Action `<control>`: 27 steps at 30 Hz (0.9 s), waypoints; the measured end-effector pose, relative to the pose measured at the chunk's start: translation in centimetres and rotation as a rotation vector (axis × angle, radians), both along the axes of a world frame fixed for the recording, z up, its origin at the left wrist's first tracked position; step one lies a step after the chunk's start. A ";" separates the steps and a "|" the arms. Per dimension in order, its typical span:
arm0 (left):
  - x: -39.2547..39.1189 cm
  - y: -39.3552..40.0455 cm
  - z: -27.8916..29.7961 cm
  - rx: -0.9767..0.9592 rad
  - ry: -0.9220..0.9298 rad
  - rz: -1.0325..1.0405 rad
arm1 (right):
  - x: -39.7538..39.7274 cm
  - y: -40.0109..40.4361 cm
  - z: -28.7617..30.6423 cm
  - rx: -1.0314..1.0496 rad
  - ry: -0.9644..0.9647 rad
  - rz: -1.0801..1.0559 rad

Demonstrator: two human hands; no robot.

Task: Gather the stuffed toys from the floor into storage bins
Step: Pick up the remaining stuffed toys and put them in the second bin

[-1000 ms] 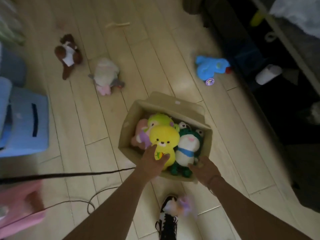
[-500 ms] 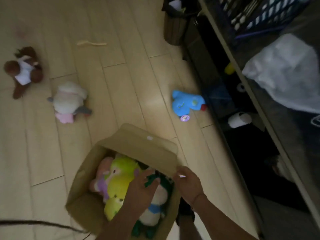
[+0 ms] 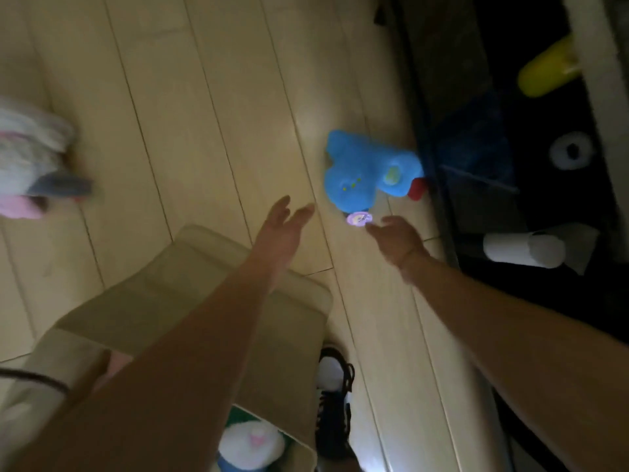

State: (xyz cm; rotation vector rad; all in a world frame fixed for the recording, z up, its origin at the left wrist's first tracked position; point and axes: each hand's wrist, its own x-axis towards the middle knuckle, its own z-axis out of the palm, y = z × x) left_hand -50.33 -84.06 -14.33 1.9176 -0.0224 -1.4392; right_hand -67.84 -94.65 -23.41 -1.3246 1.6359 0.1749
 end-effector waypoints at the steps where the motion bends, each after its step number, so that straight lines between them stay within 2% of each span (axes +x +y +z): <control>1: 0.4 0.2 -0.5 0.014 -0.014 -0.027 | 0.7 -1.3 -1.2 -0.028 0.030 0.008; 3: 0.7 1.1 -1.7 0.015 -0.035 -0.066 | 2.2 -3.2 -3.1 -0.071 0.047 -0.075; 6: 0.5 3.1 -3.2 0.046 -0.039 -0.033 | 5.1 -4.8 -5.8 -0.057 -0.050 -0.324; 9: 0.5 4.6 -4.3 0.025 0.022 -0.003 | 6.9 -3.9 -7.3 -0.073 -0.076 -0.364; 11: 0.8 5.4 -4.7 0.026 0.075 0.052 | 7.3 -2.1 -6.1 -0.095 -0.052 -0.308; 13: 1.3 6.0 -4.4 0.032 0.074 0.161 | 6.7 0.2 -4.8 -0.048 -0.146 -0.182; 15: 2.5 6.6 -3.2 -0.001 0.139 0.369 | 5.9 3.3 -1.5 0.007 -0.255 0.074; 17: 4.1 7.5 -1.4 -0.079 0.345 0.500 | 5.2 6.6 2.6 0.126 -0.469 0.160; 19: 5.4 8.9 1.2 -0.115 0.649 0.446 | 4.1 8.5 5.9 0.111 -0.631 0.176; 20: 5.6 9.7 2.7 -0.117 0.789 0.366 | 3.5 9.0 7.3 0.066 -0.683 0.204; 21: 5.6 10.5 4.3 -0.129 0.894 0.304 | 3.4 9.5 8.4 -0.122 -0.712 0.231; 22: 5.5 11.3 5.7 -0.153 0.956 0.286 | 4.0 9.9 9.4 -0.144 -0.758 0.177; 23: 5.2 12.0 7.1 -0.195 0.990 0.311 | 3.7 10.2 10.5 -0.198 -0.790 0.250; 27: 5.4 15.7 12.0 -0.350 0.798 0.513 | 5.3 10.2 16.1 -0.792 -0.579 0.804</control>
